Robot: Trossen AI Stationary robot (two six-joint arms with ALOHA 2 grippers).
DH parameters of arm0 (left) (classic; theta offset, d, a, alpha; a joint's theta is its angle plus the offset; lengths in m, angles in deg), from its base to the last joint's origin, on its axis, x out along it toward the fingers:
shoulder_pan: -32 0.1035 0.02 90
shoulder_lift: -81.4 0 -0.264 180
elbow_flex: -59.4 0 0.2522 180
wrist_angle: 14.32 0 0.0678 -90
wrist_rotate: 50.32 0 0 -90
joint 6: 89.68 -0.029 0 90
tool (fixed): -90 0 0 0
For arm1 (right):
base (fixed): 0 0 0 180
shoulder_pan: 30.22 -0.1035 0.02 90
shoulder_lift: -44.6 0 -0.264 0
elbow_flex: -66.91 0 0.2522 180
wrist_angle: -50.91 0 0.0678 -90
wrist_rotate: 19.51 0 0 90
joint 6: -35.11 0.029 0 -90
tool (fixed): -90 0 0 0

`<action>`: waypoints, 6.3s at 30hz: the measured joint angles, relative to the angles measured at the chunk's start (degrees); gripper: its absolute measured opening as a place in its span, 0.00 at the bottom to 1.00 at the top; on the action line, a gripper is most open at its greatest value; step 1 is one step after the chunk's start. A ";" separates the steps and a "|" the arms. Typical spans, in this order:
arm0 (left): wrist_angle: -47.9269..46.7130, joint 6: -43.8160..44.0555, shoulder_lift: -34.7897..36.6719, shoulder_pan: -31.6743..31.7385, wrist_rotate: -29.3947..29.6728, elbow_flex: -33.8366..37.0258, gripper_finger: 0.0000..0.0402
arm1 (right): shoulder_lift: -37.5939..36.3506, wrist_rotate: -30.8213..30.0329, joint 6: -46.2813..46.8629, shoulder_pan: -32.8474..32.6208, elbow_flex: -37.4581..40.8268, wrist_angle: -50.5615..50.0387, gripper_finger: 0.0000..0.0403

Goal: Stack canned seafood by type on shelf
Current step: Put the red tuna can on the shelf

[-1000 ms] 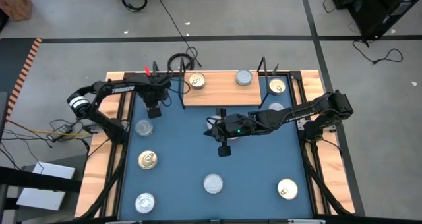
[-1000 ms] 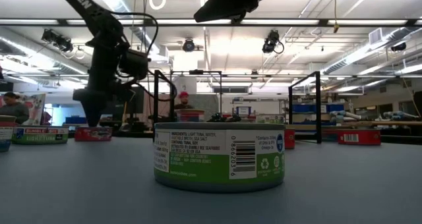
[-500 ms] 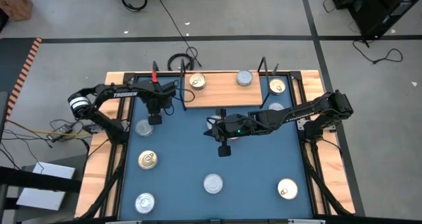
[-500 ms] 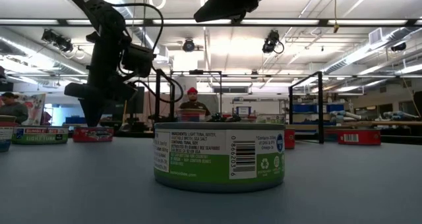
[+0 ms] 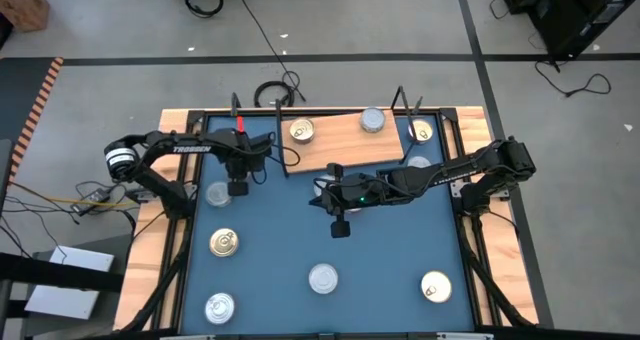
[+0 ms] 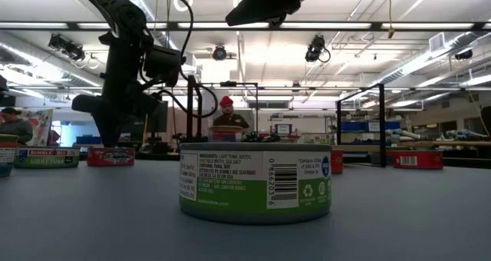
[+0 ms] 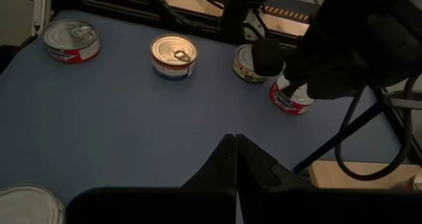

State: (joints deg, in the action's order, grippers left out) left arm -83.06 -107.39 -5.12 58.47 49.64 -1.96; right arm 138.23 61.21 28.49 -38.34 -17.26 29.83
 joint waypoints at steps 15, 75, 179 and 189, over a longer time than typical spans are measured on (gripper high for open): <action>-7.54 9.25 -0.15 6.56 2.21 0.29 0.00 | 0.00 -3.16 1.06 0.04 0.00 -0.03 0.01; -19.37 -39.14 19.08 -13.09 15.02 0.03 0.01 | 0.00 -3.12 3.31 0.00 0.00 -1.85 0.01; 0.83 -36.88 19.08 -19.85 8.68 9.91 0.01 | 14.04 7.88 -1.94 28.14 13.37 8.33 0.01; 0.60 -36.85 19.10 -19.85 8.79 9.91 0.01 | 16.58 7.04 -2.07 27.63 11.98 7.98 0.01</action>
State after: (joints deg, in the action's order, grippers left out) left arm -82.46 -144.25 13.99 38.61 58.43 7.94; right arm 154.81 68.25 26.42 -10.71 -5.28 37.81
